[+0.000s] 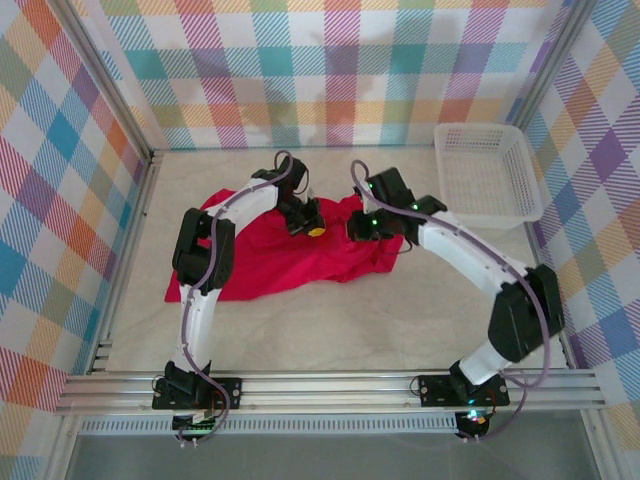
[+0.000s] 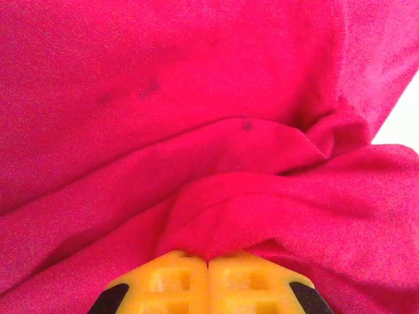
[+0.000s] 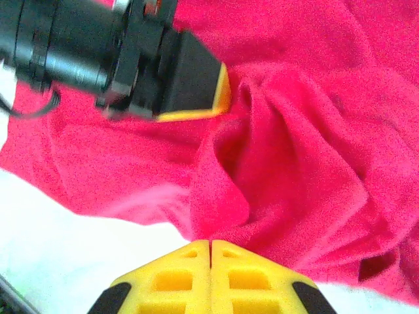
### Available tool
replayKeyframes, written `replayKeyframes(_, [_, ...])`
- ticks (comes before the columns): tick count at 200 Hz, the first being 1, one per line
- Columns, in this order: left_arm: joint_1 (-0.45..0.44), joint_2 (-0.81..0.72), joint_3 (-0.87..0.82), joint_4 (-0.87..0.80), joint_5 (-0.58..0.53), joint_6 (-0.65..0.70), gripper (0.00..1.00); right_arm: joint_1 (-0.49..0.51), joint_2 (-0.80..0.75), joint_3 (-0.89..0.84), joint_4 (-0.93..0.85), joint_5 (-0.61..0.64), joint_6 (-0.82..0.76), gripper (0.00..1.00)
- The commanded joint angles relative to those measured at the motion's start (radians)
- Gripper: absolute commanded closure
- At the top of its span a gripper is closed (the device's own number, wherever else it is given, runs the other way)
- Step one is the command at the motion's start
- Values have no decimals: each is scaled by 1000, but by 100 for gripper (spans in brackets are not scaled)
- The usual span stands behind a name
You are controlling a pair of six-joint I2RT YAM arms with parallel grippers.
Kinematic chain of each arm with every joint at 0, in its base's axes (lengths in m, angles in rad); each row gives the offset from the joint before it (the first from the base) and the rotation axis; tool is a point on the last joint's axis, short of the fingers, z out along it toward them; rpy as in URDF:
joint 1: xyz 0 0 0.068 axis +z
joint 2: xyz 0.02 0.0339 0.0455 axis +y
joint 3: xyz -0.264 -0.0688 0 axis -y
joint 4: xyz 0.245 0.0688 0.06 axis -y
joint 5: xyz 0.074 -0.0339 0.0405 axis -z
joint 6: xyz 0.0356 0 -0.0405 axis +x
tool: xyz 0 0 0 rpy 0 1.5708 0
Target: Fold the inside-out t-shirt
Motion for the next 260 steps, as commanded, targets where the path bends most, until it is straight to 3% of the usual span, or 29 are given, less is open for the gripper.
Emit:
replayKeyframes(1, [12, 12, 1, -17, -21, 12, 100, 0, -78, -150, 139, -45, 11, 100])
replayKeyframes(30, [6, 10, -1, -25, -37, 19, 100, -1, -117, -279, 225, -57, 46, 100])
replayKeyframes(72, [-1, -30, -11, -33, -63, 21, 100, -1, -138, -342, 215, 5, 53, 100])
replayKeyframes(79, [-5, -39, -13, -31, -65, 21, 100, -1, -154, -368, 222, 13, 56, 94])
replayKeyframes(104, [-20, -73, -9, -32, -65, 20, 100, -1, -228, -436, 183, 155, 98, 91])
replayKeyframes(122, [-33, -88, -5, -33, -58, 20, 100, -1, -283, -446, 139, 276, 120, 75])
replayKeyframes(155, [-37, -129, -7, -47, -73, 28, 100, 19, -245, -378, 160, 197, 97, 67])
replayKeyframes(176, [-23, -189, -19, -103, -143, 55, 80, 52, -131, -292, 176, 129, 76, 62])
replayKeyframes(205, [43, -318, -144, -126, -207, 77, 61, 103, 46, -180, 195, 102, 17, 57])
replayKeyframes(243, [196, -531, -376, -179, -285, 117, 53, 108, 205, -88, 187, 137, -10, 47])
replayKeyframes(260, [269, -611, -459, -242, -380, 131, 53, 108, 255, -52, 179, 153, -9, 49])
